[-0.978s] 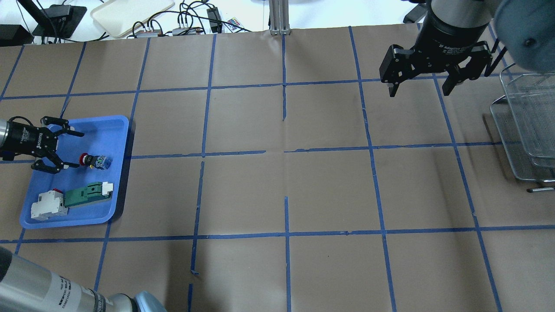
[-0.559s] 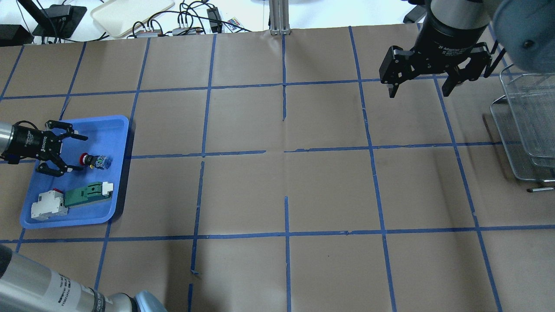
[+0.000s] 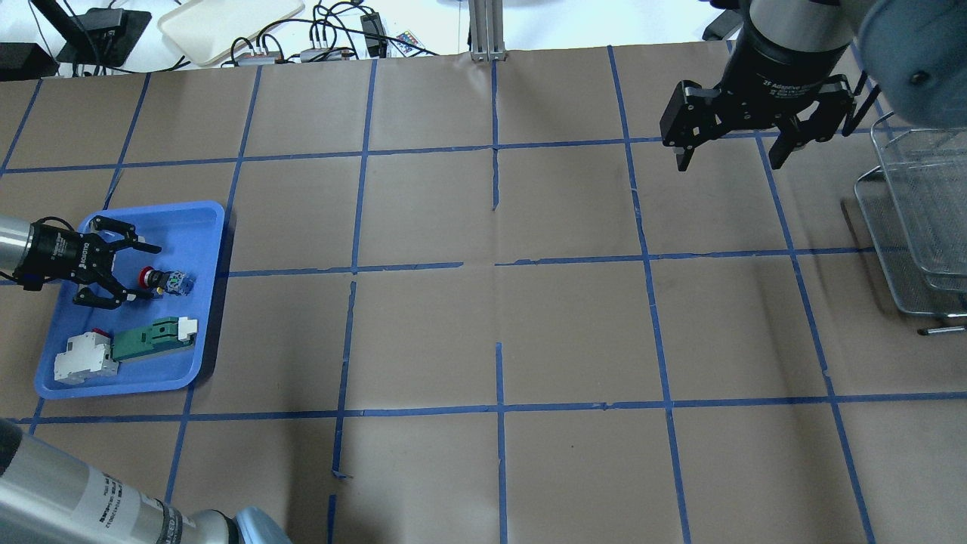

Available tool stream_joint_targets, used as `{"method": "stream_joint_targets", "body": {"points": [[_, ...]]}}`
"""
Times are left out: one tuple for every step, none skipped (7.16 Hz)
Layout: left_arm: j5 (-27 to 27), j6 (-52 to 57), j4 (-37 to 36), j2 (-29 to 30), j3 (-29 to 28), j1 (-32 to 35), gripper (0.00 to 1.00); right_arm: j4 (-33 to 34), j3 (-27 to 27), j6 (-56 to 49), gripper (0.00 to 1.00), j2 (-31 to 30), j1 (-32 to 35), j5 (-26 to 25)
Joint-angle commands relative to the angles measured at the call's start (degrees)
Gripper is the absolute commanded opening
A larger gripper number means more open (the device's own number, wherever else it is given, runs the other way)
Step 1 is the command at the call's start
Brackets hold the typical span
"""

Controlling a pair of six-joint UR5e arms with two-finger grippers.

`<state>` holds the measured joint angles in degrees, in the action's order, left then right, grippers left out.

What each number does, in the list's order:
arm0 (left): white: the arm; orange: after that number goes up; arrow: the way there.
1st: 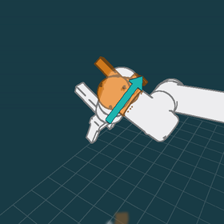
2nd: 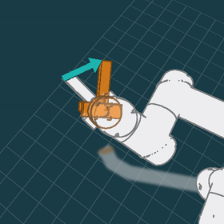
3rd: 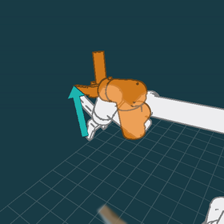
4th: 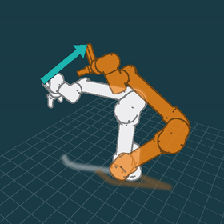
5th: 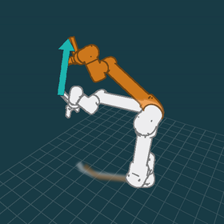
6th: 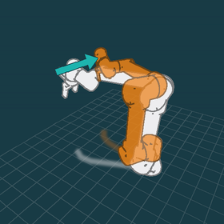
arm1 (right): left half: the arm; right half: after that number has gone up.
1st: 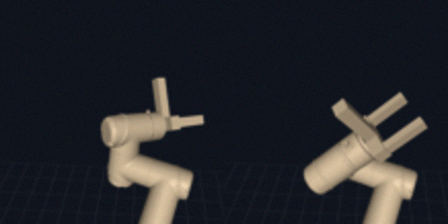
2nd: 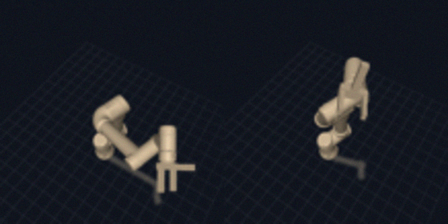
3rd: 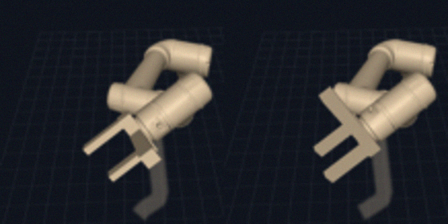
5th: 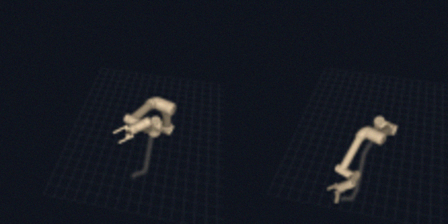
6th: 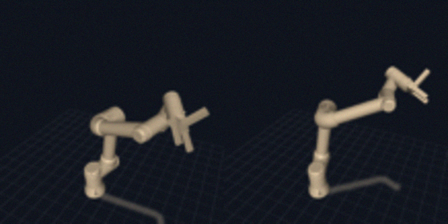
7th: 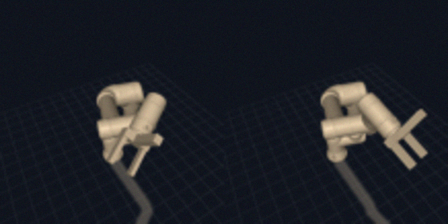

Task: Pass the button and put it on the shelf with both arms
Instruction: 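Close the left gripper on the red button and lift it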

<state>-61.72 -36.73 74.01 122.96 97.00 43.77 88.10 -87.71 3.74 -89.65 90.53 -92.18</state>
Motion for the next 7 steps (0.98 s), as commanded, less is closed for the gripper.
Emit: {"method": "stream_joint_targets", "body": {"points": [[-0.16,-0.18,0.08,0.09,0.21,0.00,0.49,0.14,0.00,-0.40,1.00,0.00,0.00,0.07],[-0.85,-0.18,0.08,0.09,0.12,0.00,0.25,-0.04,0.00,0.12,1.00,0.00,0.00,0.33],[-1.21,-0.18,1.74,-0.08,-0.40,0.00,0.09,-0.04,0.00,0.04,1.00,0.00,0.00,0.07],[-1.21,-0.18,3.67,-0.87,-1.02,0.00,0.00,0.05,0.00,0.13,1.00,0.00,0.00,0.33],[-1.21,-0.36,3.86,-1.48,-0.93,0.00,0.00,0.22,0.17,0.22,1.00,0.00,0.00,0.86],[-0.69,-2.88,5.26,-2.71,-0.93,0.43,0.00,0.23,0.17,0.13,1.00,0.09,0.09,0.95],[-0.42,-5.17,7.36,-5.16,-0.85,1.39,0.00,1.36,0.69,-0.48,1.00,0.09,-0.09,1.12]]}}
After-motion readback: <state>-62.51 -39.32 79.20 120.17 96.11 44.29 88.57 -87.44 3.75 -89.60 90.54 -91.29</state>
